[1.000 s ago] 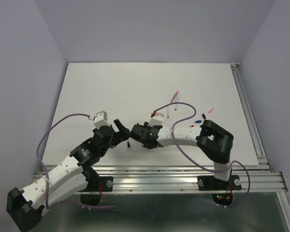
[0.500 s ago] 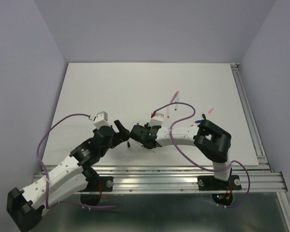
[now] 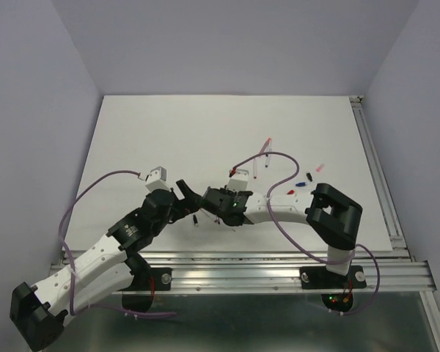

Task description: Open the pen caps

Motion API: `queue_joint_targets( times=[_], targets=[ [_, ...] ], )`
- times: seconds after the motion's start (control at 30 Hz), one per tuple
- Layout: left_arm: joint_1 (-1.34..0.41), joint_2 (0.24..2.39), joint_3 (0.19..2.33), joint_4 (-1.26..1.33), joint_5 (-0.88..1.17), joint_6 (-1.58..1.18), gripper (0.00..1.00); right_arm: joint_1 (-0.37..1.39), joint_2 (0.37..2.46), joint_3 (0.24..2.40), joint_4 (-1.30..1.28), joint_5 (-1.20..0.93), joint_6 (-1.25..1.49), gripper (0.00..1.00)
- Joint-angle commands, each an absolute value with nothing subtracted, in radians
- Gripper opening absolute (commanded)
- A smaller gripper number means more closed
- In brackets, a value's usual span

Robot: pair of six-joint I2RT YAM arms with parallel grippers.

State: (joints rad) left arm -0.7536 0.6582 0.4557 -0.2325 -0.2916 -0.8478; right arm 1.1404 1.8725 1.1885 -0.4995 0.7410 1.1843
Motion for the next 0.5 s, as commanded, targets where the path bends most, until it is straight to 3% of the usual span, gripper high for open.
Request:
queue_joint_targets(
  times=[0.0,0.3,0.47],
  targets=[
    [-0.758,0.683,0.503,-0.127,-0.236,-0.836,0.99,1.15,1.738,1.116,-0.361,0.775,1.06,0.12],
    [-0.756,0.781,0.529,-0.009,-0.126,-0.834,0.99,1.15,1.421,0.738,0.298,0.247,0.687,0.06],
    [-0.756,0.819,0.529,0.05,-0.084,-0.859,0.97,1.15,1.365,0.698,0.39,0.129,0.664,0.04]
  ],
)
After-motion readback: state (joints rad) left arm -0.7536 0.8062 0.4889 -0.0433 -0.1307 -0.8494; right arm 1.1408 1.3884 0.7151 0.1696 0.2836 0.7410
